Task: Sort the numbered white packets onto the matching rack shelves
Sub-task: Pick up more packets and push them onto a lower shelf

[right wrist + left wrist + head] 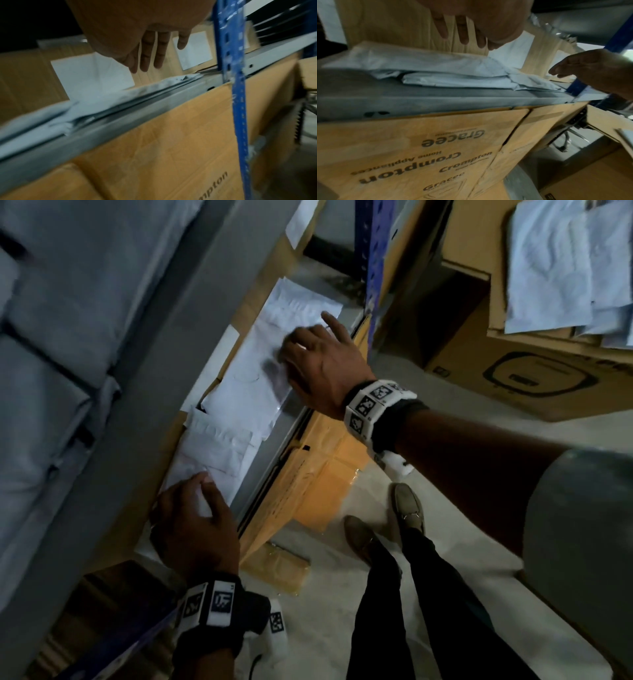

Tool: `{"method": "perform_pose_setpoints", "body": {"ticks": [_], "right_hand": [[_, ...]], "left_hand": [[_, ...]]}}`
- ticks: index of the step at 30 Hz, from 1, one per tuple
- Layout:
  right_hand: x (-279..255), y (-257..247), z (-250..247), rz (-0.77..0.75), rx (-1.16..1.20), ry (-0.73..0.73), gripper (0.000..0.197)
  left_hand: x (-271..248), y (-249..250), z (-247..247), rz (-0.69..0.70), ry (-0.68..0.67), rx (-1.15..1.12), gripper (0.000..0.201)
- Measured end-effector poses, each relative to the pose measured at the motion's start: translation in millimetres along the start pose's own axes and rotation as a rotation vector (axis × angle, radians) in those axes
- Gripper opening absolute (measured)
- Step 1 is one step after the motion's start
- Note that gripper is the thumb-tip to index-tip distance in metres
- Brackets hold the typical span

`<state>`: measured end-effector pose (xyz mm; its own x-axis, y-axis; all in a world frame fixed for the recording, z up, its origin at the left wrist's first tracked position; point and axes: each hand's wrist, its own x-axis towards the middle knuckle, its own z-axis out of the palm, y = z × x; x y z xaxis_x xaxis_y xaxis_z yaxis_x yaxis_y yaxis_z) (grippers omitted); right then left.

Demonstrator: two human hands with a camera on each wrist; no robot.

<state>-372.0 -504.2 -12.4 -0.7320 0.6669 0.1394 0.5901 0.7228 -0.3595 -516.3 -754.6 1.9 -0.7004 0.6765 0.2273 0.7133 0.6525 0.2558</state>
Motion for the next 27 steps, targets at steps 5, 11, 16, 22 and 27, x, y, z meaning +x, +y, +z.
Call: {"method": "perform_pose_setpoints", "body": {"ticks": [5, 11, 16, 22, 27], "right_hand": [[-86.5, -13.1, -62.8, 0.335, 0.207, 0.066, 0.031], [-212.0, -22.2, -120.6, 0.641, 0.317, 0.134, 0.026], [-285.9, -3.6, -192.7, 0.756, 0.33, 0.133, 0.022], [-338.4, 59.6, -280.2, 0.933, 0.382, 0.317, 0.018], [-354.5, 119.3, -319.7, 0.99, 0.348, 0.467, 0.013]], "left_hand": [[-8.9, 56.0, -44.2, 0.295, -0.035, -0.061, 0.021], [-24.7, 137.6, -97.6, 0.407, -0.152, -0.155, 0.026], [-29.7, 220.0, -144.0, 0.401, -0.365, -0.252, 0.028], [-45.7, 324.0, -168.4, 0.43, -0.419, -0.26, 0.013], [-53.2, 378.9, -161.2, 0.397, -0.392, -0.327, 0.013]]}}
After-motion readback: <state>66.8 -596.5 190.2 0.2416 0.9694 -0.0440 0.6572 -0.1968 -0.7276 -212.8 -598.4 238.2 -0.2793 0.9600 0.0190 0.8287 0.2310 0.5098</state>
